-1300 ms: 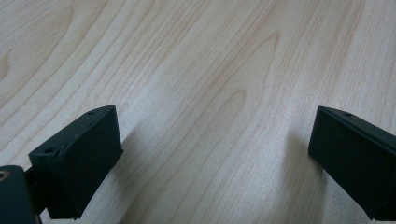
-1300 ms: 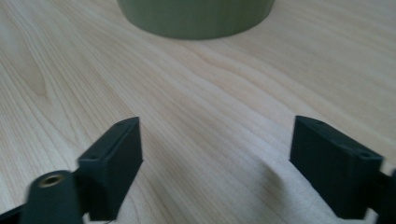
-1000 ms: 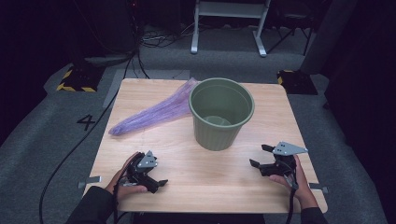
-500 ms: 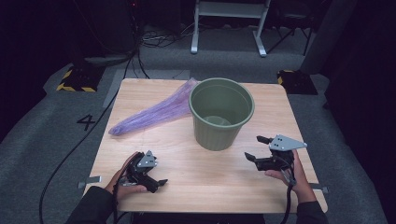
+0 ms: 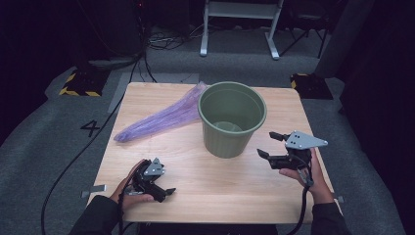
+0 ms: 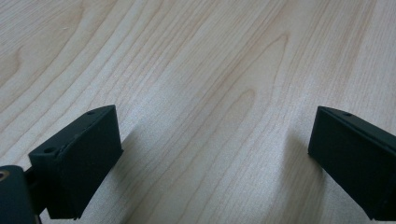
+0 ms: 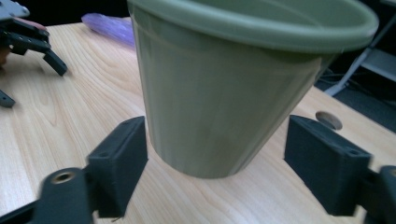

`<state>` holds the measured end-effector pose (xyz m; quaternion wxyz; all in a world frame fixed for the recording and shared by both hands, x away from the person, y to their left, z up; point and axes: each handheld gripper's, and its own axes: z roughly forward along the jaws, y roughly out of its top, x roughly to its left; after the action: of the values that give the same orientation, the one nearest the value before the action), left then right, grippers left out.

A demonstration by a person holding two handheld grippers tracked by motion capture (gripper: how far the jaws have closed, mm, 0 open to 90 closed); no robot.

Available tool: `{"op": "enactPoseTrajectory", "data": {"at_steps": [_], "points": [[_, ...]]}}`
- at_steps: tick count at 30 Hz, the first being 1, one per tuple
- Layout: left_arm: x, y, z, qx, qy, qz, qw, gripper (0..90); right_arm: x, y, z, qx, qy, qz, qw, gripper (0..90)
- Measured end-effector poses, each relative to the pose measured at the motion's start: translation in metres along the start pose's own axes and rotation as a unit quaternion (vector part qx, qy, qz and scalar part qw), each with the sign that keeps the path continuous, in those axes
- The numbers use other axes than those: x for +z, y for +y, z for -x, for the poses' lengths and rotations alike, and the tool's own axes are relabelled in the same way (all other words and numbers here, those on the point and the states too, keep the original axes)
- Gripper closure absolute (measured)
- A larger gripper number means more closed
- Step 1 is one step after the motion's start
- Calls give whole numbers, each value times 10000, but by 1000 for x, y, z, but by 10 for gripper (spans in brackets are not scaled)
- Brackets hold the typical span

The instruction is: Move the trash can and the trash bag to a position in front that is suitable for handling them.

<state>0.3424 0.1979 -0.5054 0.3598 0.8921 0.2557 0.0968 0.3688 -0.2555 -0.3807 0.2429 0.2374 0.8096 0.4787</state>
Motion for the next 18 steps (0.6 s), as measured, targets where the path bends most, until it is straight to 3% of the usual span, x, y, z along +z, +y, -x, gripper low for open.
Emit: {"op": "enactPoseTrajectory", "data": {"at_steps": [7,18], "points": [[0,0,0,-2,-4,-1,10000,23,0,20,-1,-185,-100,53,9998,237],[0,0,0,-1,-13,-1,10000,23,1,38,-3,-325,-45,209,9992,229]]}}
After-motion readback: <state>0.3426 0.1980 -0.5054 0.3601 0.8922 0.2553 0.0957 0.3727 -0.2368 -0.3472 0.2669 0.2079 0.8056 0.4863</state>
